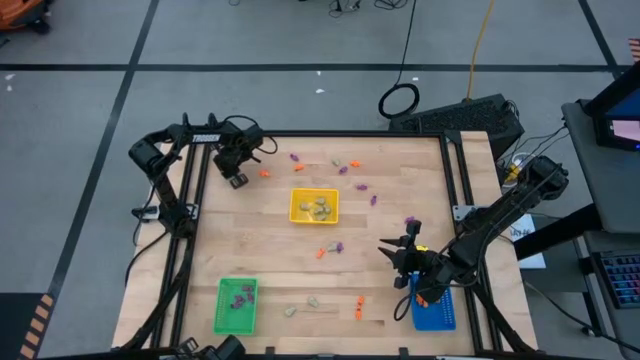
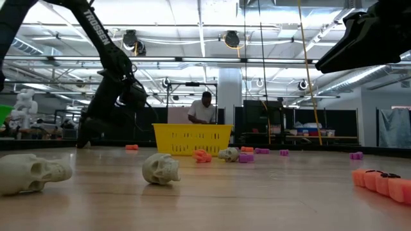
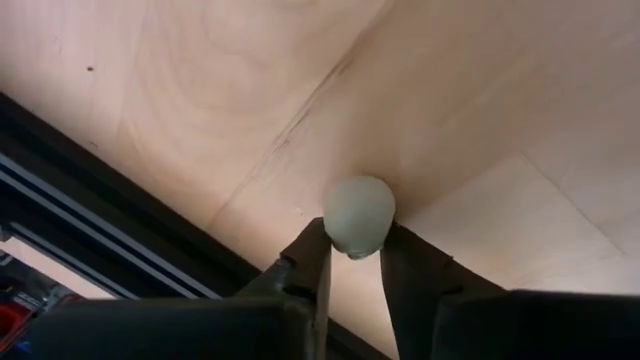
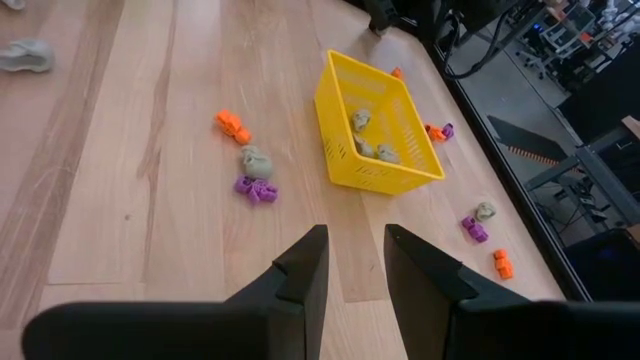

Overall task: Sort Halloween decoration
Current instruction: Put the white skull toy in the yellow basket

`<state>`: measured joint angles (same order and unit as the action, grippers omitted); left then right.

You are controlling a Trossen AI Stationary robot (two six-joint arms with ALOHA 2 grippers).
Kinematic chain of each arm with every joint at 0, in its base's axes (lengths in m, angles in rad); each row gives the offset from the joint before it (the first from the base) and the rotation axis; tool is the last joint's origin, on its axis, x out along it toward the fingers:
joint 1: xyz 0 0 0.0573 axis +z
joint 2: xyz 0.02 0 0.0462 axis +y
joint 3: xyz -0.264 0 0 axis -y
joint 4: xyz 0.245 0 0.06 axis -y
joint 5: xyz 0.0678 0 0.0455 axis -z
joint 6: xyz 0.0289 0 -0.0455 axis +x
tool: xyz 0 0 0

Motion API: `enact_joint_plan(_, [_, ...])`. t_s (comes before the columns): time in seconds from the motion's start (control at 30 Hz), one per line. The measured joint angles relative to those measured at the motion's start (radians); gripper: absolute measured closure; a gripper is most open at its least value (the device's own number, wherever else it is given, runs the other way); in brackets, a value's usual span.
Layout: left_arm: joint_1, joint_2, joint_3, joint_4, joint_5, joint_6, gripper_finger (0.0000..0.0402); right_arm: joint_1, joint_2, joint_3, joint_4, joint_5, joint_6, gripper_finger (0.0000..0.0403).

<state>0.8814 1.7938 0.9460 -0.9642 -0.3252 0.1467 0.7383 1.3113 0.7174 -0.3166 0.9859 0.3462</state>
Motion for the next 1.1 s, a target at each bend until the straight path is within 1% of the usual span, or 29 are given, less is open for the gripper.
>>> enact_joint_plan(0.13, [0.0,0.001,-0.001,0.0,0.005,0.0,0.0345,0.0,0.0,0.0,0.0,0.001,0.0,0.0314])
enact_joint_plan(0.4, [-0.025,-0.001,0.019,-0.026,0.018,-0.011,0.0353,0.0,0.0,0.0,0.0,0.002,0.0,0.0314])
enact_joint_plan(0.53, [-0.054,-0.034,0.033,-0.018,0.056,-0.011,0.0353,0.0,0.0,0.0,-0.001,0.003,0.0,0.0314])
enact_joint_plan(0.67, [-0.065,-0.064,0.034,-0.025,0.061,-0.01,0.0353,0.0,0.0,0.0,-0.002,0.003,-0.003,0.0314])
enact_joint_plan(0.8, [-0.067,-0.067,0.034,-0.033,0.126,-0.011,0.0353,0.0,0.0,0.0,-0.002,0.003,-0.003,0.0314])
enact_joint_plan(0.93, [-0.089,-0.068,0.034,-0.032,0.149,-0.011,0.0353,0.0,0.0,0.0,-0.002,0.003,-0.003,0.0314])
enact_joint_plan(1.0, [-0.104,-0.068,0.034,-0.029,0.177,-0.011,0.0353,0.0,0.0,0.0,-0.002,0.003,-0.003,0.0314])
enact_joint_plan(1.1, [-0.133,-0.069,0.02,0.037,0.195,-0.011,0.0352,0.0,0.0,0.0,-0.002,0.003,-0.003,0.0314])
